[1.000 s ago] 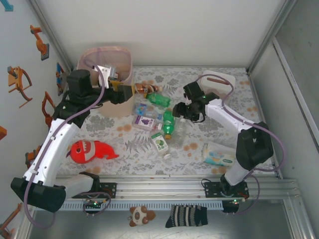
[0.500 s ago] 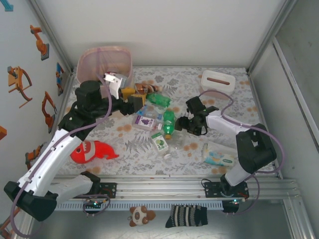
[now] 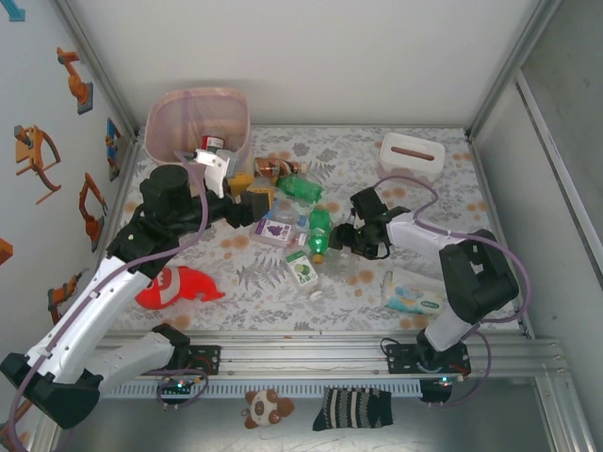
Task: Put the plastic bottles in the bin
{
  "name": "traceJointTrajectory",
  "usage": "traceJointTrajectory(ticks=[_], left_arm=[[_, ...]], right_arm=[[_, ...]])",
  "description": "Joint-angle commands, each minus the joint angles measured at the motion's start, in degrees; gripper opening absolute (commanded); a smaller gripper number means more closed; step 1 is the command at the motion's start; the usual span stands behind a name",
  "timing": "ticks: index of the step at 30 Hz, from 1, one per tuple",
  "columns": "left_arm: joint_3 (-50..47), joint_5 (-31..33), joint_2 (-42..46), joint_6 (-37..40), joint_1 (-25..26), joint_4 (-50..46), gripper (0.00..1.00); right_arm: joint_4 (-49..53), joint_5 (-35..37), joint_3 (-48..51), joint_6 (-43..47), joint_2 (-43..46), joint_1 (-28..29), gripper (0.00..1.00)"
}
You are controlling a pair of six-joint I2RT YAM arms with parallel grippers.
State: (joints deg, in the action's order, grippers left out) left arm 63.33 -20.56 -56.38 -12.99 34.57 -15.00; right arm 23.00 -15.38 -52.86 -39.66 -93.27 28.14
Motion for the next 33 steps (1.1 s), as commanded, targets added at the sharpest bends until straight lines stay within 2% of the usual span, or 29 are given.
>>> traceJointTrajectory(ticks=[1, 10, 15, 26, 33], left_arm=[[-0.5, 0.8, 1.1, -1.1, 0.7, 0.8, 0.73], [-0.6, 1.0, 0.5, -1.2, 1.5, 1.1, 0.73], [-1.2, 1.0, 0.5, -1.6, 2.0, 1.9, 0.73], [-4.0, -2.1, 2.1, -2.5, 2.5, 8.0, 0.73], [-4.4, -7.4, 1.1, -2.7, 2.8, 13.1, 0.73]], right_arm=[[-0.9, 1.0, 0.4, 0.3, -0.9, -0.2, 0.73], [-0.2, 2.5, 0.0, 2.0, -0.9, -0.2, 0.64], [0.5, 3.0, 0.5, 2.2, 2.1, -0.2, 0.61], [1.1, 2.6, -0.9, 9.0, 19.1, -0.2, 0.60], [-3.3, -3.6, -4.4, 13.9, 29.3, -0.1, 0.57]])
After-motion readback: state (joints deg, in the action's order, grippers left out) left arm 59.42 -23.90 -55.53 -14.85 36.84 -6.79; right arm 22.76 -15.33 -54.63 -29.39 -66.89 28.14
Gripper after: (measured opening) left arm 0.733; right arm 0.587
